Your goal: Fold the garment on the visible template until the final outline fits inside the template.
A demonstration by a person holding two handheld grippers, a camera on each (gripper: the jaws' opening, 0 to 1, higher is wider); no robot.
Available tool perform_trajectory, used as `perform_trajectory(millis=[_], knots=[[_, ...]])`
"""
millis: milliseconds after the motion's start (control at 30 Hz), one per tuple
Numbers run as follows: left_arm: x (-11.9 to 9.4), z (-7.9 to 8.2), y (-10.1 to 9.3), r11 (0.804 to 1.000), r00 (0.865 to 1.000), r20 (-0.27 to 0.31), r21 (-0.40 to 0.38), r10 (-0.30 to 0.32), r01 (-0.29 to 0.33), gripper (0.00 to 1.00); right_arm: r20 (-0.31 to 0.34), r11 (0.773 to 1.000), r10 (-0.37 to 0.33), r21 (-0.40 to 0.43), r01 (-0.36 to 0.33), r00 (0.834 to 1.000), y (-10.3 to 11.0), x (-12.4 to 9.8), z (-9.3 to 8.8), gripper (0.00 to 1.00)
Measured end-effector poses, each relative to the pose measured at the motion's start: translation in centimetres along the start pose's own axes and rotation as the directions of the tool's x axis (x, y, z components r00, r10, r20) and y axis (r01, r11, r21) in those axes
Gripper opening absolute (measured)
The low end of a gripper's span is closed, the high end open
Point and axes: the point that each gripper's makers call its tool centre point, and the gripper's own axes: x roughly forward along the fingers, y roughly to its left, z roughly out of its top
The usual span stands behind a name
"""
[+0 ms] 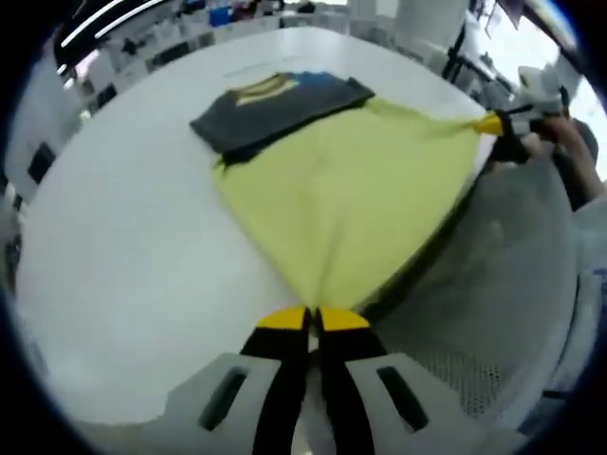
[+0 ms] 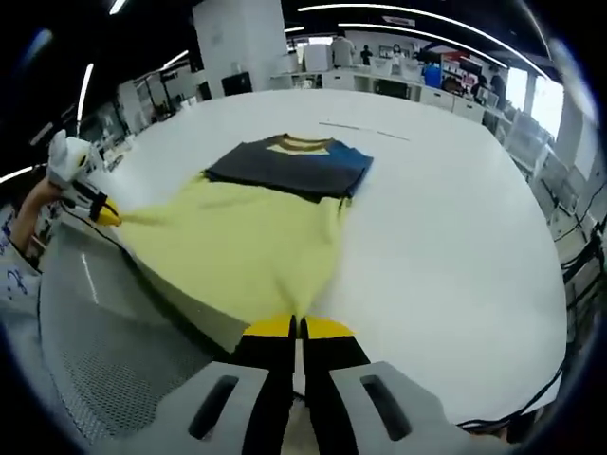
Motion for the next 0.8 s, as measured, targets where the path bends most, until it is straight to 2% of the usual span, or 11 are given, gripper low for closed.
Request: perform_trajectory(millis=[133,300,400,633,800], knots=[[-1.2,1.2,0.4,1.0,0.999,0.035,0.021,0.022,-0.023,0.0,0.036,1.0,-0.014,-0.019,0.015,0.999,-0.1,-0.5,1.4,0.02],[-2.8,2.4,0.7,0.997,0.995,0.083,0.041,0.057,-0.06,0.0,0.061,0.999,-0.018,-0.037,0.021,0.998,0.2,-1.4,2.3,0.02],[-3.6,2.5,0.7,0.996,0.993,0.092,0.046,0.067,-0.072,0.0,0.071,0.999,-0.014,-0.044,0.017,0.997,0.5,-2.0,2.5,0.02],[-4.5,1.9,0.2,0.996,0.994,0.088,0.053,0.067,-0.071,0.0,0.078,0.998,-0.005,-0.058,0.01,0.997,1.3,-3.2,2.3,0.02],[-4.9,1.0,-0.4,0.996,0.995,0.074,0.053,0.062,-0.066,0.0,0.06,0.998,0.003,-0.065,0.001,0.998,1.9,-3.9,1.5,0.02]])
